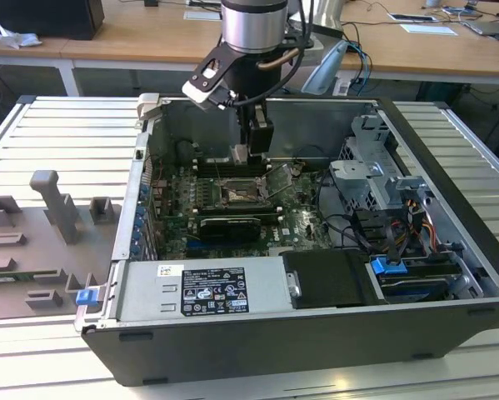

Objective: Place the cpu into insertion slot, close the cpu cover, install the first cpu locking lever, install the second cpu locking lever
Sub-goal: 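Place the cpu into insertion slot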

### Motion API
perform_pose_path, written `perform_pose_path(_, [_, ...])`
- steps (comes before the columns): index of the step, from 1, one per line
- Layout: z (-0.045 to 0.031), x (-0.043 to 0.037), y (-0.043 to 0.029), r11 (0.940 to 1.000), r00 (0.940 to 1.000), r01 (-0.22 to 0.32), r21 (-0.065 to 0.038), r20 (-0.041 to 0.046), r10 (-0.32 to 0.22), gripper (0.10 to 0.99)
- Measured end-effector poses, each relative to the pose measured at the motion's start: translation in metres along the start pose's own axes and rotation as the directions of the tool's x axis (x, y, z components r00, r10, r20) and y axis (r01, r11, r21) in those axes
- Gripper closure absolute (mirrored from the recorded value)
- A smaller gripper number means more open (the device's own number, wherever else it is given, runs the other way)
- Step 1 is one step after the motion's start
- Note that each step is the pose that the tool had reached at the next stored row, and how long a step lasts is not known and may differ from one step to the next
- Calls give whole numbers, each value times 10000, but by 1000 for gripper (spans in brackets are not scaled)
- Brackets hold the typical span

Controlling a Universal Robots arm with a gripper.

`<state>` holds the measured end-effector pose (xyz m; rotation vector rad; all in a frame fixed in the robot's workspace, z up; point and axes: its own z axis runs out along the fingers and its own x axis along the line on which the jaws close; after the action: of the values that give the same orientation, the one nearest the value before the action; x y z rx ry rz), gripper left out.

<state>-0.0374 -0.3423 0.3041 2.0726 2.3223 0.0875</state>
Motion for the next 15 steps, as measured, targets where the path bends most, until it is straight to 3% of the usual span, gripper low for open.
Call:
perform_pose_path(3, [56, -1, -3, 9999, 9999, -115, -2, 7, 115, 549])
perform_pose_path(6, [107, -2, -6, 9973, 9973, -729, -13, 44, 729, 549])
perform_pose_path(8, [164, -2, -10, 9920, 9919, -1265, -26, 75, 1265, 549])
perform_pose_path(11, [246, 6, -14, 9913, 9912, -1317, -28, 79, 1318, 549])
perform_pose_path(15, [365, 44, -16, 9967, 9966, -817, -19, 50, 818, 549])
